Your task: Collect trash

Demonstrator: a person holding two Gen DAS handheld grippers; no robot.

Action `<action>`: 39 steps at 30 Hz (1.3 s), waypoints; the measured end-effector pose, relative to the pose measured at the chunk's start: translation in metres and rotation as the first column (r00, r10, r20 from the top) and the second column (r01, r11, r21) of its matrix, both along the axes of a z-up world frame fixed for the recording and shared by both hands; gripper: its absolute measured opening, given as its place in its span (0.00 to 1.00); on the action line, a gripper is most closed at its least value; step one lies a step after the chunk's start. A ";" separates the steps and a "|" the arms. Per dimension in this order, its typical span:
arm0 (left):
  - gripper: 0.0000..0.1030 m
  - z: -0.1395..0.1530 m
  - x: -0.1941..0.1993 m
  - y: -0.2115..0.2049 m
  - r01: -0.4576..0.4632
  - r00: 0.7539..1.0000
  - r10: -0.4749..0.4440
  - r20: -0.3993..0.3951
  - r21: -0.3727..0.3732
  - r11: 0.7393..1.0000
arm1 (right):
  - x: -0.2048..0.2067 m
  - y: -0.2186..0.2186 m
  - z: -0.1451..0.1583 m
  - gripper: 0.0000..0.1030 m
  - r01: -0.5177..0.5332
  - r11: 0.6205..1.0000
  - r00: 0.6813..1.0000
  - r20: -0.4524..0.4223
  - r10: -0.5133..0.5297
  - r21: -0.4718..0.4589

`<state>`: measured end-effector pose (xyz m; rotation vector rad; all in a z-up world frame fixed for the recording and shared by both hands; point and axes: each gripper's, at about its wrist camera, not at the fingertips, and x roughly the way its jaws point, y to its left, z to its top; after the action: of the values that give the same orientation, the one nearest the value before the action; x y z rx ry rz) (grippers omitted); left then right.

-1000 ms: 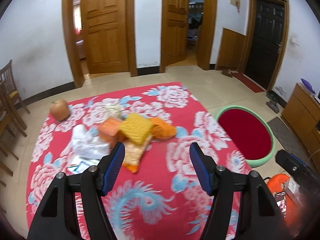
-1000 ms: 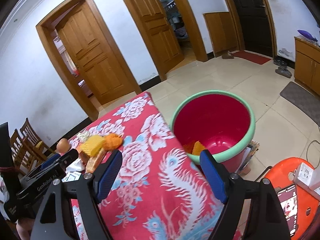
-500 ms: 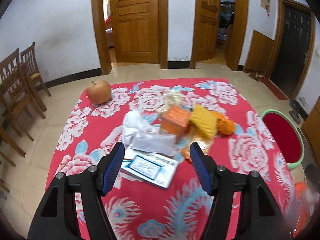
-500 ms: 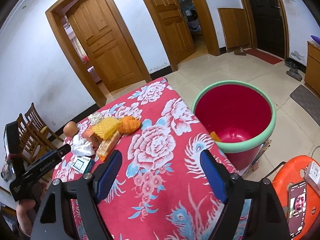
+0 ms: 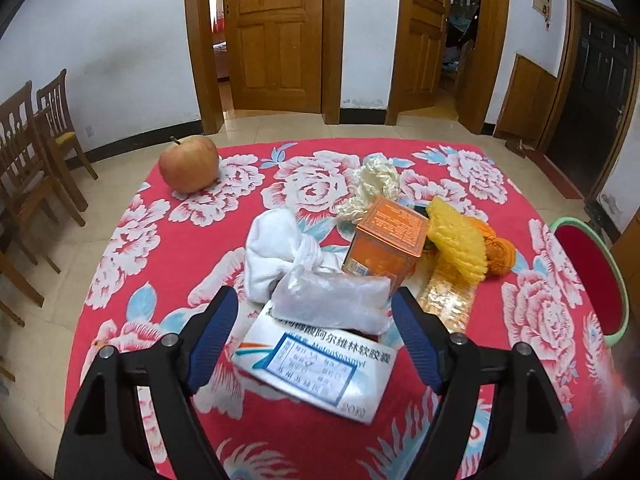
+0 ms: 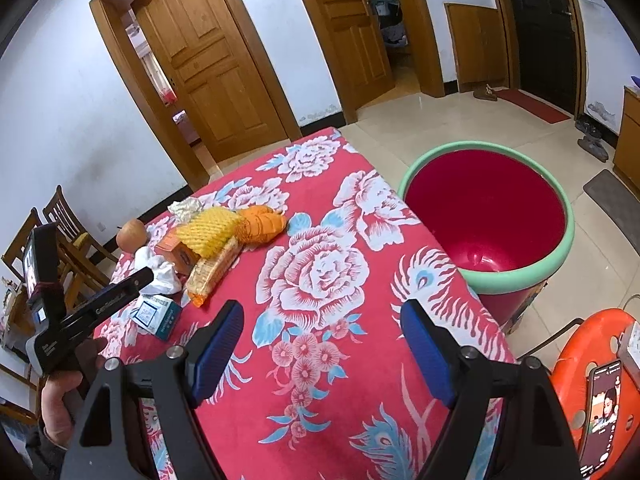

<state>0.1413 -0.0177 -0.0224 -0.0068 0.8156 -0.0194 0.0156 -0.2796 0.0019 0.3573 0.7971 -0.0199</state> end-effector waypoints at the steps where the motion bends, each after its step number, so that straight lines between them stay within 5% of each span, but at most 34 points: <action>1: 0.77 -0.002 0.003 -0.001 0.004 1.000 -0.004 -0.003 0.004 1.000 | 0.002 0.001 -0.002 0.80 -0.001 1.000 1.000 -0.004 0.001 0.000; 12: 0.77 -0.027 0.020 -0.016 0.042 0.998 -0.038 -0.051 0.087 0.995 | 0.016 0.006 -0.013 0.80 -0.020 1.000 0.999 -0.034 0.020 -0.010; 33: 0.71 -0.003 0.003 0.020 -0.010 0.996 0.014 0.092 -0.045 0.999 | 0.065 0.035 -0.011 0.80 -0.091 0.995 0.995 -0.037 0.090 -0.039; 39: 0.71 -0.008 0.006 0.031 -0.046 0.997 0.051 0.063 -0.073 0.996 | 0.101 0.043 -0.018 0.80 -0.087 0.996 0.995 -0.043 0.086 -0.026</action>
<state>0.1476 0.0134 -0.0305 -0.0933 0.7490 -0.0027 0.1170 -0.2368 -0.0166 0.2965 0.8529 0.0425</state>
